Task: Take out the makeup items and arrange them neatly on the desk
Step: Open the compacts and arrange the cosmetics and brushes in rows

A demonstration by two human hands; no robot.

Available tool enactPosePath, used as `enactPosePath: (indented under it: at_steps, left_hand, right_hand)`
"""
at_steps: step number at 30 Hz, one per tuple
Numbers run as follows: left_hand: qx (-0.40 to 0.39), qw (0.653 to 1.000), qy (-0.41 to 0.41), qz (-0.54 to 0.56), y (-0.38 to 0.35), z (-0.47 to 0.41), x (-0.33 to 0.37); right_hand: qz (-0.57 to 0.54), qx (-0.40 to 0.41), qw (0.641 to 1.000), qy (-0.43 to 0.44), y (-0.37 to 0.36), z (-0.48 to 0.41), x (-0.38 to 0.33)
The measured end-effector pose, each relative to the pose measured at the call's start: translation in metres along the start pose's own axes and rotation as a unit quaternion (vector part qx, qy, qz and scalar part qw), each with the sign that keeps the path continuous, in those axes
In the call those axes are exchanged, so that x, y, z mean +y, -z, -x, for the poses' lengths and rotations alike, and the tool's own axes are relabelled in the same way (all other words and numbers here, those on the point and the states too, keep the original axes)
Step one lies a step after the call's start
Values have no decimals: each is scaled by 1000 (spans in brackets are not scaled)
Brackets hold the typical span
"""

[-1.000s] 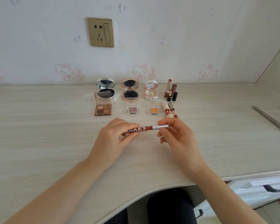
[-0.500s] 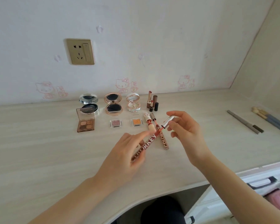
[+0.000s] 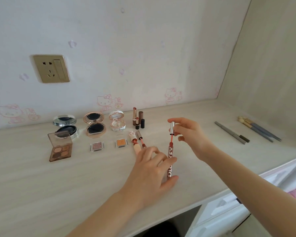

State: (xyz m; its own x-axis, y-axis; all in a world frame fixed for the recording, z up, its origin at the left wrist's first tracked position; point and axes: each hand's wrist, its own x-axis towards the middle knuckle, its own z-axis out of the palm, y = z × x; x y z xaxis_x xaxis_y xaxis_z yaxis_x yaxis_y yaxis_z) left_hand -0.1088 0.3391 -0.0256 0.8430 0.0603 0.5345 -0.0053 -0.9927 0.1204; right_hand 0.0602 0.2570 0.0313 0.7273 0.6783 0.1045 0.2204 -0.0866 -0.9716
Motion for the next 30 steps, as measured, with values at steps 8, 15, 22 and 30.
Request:
enactPosePath:
  at_steps: [8,15,22,30]
  left_hand:
    - [-18,998,-8,-65,-4,5,-9]
    - [-25,993,22,-110,-7,4,-17]
    - [-24,991,46,-125,-12,2,-22]
    - [-27,990,70,-116,-14,3,-23]
  right_hand:
    - [50,-37,998,-25,-11,-23,0]
    - [98,-62,992,-43,-33,-43,4]
    - [138,-92,985,-47,-49,-63,10]
    - [190,-113,974,-44,-60,-80,22]
